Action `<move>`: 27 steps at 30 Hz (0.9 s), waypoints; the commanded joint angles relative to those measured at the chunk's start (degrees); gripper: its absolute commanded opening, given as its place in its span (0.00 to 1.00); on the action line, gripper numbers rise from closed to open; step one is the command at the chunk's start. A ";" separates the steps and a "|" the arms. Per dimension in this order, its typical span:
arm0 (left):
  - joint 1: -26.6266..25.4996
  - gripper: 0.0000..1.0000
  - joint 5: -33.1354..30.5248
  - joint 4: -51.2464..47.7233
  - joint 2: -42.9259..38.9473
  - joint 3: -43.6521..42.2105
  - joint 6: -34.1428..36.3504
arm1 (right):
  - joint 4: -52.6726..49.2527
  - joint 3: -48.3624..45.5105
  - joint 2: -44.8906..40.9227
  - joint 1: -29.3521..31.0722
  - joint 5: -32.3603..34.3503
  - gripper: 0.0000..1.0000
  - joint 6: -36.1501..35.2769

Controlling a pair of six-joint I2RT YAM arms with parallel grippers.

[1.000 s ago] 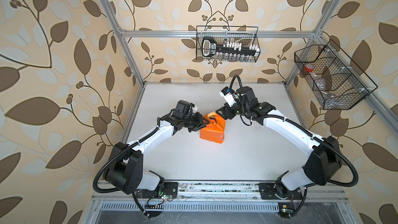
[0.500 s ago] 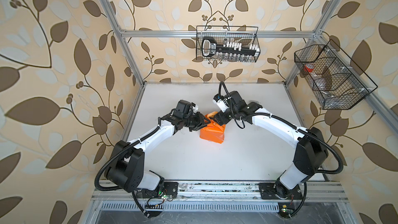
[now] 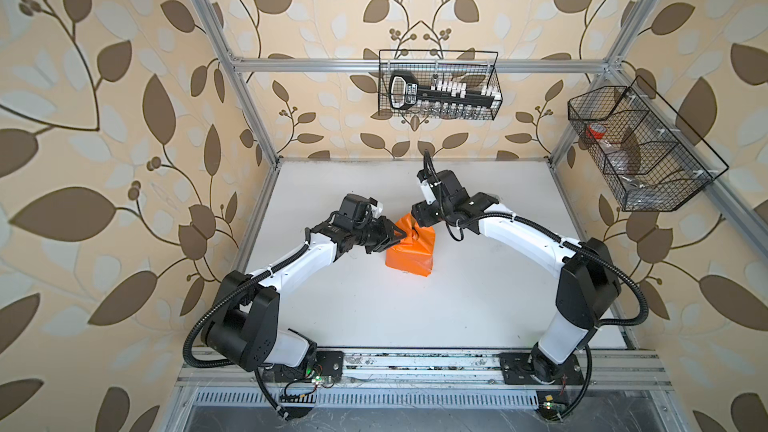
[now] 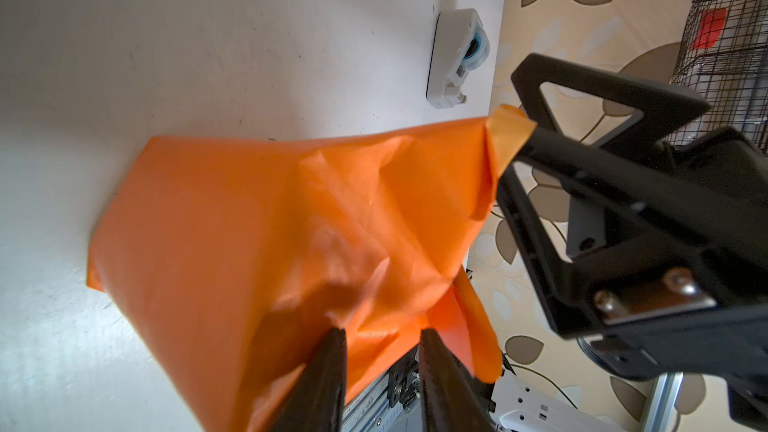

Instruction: Wrap the gift box in paper

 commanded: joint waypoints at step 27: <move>0.26 0.33 -0.94 -5.34 1.10 -1.94 0.48 | 21.03 -8.55 8.12 -14.23 -53.00 0.46 10.62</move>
